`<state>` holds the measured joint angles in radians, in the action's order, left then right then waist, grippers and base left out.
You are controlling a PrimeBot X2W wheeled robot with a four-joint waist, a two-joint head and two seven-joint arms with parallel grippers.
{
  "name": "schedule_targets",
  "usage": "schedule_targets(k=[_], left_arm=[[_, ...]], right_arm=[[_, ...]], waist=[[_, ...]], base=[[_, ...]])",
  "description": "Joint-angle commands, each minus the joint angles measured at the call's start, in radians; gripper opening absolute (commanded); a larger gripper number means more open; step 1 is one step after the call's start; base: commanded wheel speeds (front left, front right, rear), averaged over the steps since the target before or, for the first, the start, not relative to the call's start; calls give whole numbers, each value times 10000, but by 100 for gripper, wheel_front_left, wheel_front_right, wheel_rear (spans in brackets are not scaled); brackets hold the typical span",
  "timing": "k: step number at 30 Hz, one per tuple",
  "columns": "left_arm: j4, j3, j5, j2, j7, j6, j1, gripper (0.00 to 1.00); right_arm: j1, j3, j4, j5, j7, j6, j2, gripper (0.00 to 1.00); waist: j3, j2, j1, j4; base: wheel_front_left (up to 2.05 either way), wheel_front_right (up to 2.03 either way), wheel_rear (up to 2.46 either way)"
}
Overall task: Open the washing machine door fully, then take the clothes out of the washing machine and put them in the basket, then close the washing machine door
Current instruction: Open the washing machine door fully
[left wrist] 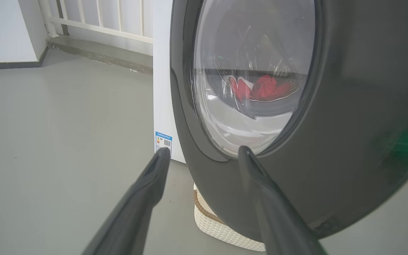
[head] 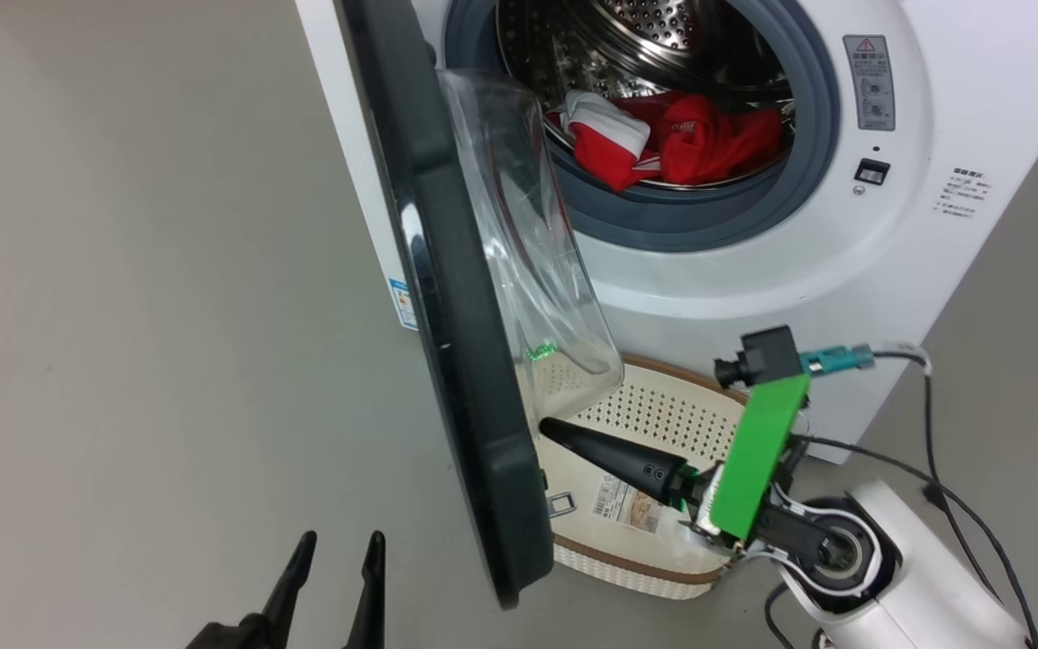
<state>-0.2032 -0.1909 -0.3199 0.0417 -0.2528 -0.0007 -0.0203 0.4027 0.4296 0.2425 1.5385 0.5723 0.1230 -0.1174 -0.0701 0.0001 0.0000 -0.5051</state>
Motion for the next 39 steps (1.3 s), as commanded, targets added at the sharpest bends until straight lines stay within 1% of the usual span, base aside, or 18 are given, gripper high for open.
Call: schedule_targets(k=[1, 14, 22, 25, 26, 28, 38, 39], left_arm=[[187, 308, 111, 85, -90, -48, 266, 100], [146, 485, 208, 85, -90, -62, 169, 100], [163, 647, 237, 85, -90, -77, 54, 100], [181, 686, 246, 85, -90, -87, 6, 100], [181, 686, 246, 85, -90, -87, 6, 100], [189, 710, 259, 85, -90, -92, -27, 100], [182, 774, 311, 85, -90, -117, -86, 100], [185, 781, 309, 85, -90, -108, -67, 100]], right_arm=[[-71, 11, -219, -164, -244, 77, -3, 100], [-1096, 143, 469, -501, -2056, 77, -716, 100], [-1740, 243, 802, -792, -3555, 77, -1131, 100], [-1838, 577, 956, -1303, -4265, 77, -1404, 100], [-1838, 577, 956, -1303, -4265, 77, -1404, 100], [-1877, 883, 1107, -1681, -4790, 77, -1597, 100], [-1472, 2600, 1811, -3371, -7948, 77, -2344, 100], [-1335, 2790, 2012, -3796, -8228, 77, -2475, 100]], waist=[[-6, -1, 0, 67], [237, -1, 0, 555], [362, -1, 0, 767], [404, -1, 0, 843], [404, -1, 0, 843], [433, -1, 0, 886], [438, -1, 0, 1065], [418, -1, 0, 1089]], base=[[0, 0, 0], [0, 0, 0], [0, 0, 0], [0, 0, 0], [0, 0, 0], [0, 0, 0], [0, 0, 0], [0, 0, 0]])
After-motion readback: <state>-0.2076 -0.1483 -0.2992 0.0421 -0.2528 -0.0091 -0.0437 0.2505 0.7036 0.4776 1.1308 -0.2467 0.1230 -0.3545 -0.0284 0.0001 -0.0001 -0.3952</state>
